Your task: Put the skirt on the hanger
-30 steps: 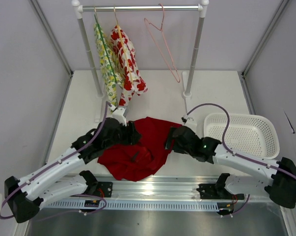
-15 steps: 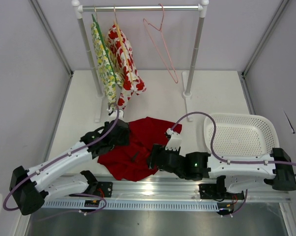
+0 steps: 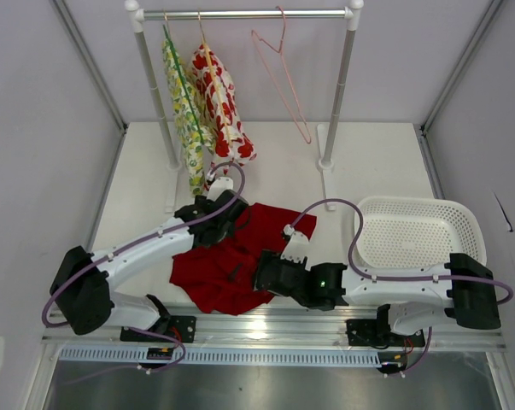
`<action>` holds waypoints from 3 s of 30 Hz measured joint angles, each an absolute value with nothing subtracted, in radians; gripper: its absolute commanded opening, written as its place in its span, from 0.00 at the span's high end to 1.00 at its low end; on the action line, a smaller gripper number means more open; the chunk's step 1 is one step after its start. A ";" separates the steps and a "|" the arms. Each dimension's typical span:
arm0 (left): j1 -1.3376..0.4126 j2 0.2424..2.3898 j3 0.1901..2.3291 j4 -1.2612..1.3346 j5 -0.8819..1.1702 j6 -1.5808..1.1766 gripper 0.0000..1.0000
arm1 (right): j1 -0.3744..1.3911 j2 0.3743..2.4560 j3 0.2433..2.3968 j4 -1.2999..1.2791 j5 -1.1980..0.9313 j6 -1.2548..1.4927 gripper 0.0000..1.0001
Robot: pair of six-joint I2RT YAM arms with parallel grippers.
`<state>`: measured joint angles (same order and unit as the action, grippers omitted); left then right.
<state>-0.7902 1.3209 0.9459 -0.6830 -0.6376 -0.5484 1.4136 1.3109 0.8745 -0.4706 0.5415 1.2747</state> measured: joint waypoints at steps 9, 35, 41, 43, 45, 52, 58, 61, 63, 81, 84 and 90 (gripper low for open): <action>-0.710 1.449 1.008 -0.661 -0.629 -0.440 0.34 | 1.377 1.319 0.824 -0.421 0.509 1.270 0.32; -0.632 1.211 0.947 -0.537 -0.196 -0.428 1.00 | 0.645 1.156 1.078 -0.618 0.363 0.801 1.00; -0.635 0.985 0.882 -0.494 -0.126 -0.503 1.00 | 0.576 1.291 1.353 -0.640 0.244 0.605 1.00; -0.640 0.933 0.842 -0.500 -0.122 -0.532 1.00 | 0.584 1.308 1.349 -0.641 0.215 0.574 1.00; -0.666 0.893 0.807 -0.522 -0.125 -0.564 1.00 | 0.599 1.311 1.319 -0.648 0.199 0.554 1.00; -0.781 0.838 0.714 -0.579 -0.174 -0.652 0.88 | 0.670 1.304 1.101 -0.622 0.192 0.539 0.81; -0.781 0.965 0.674 -0.550 -0.219 -0.661 0.53 | 0.690 1.315 0.921 -0.595 0.178 0.558 0.43; -0.781 1.033 0.692 -0.539 -0.242 -0.645 0.44 | 0.713 1.315 0.902 -0.584 0.185 0.570 0.32; -0.781 1.069 0.715 -0.523 -0.244 -0.625 0.41 | 0.742 1.315 0.902 -0.568 0.194 0.574 0.30; -0.782 1.285 0.913 -0.460 -0.208 -0.318 0.79 | 0.863 1.272 0.831 -0.532 0.313 0.736 0.07; -0.770 1.330 0.919 -0.468 -0.209 -0.323 0.98 | 0.863 1.205 0.785 -0.520 0.320 0.763 0.05; -0.684 1.435 0.929 -0.456 -0.233 -0.368 1.00 | 0.844 1.068 0.701 -0.451 0.326 0.797 0.10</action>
<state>-0.6842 1.4349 0.9287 -0.4561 -0.2333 -0.3683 0.8436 1.0683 0.7013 -0.4515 0.3260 0.7967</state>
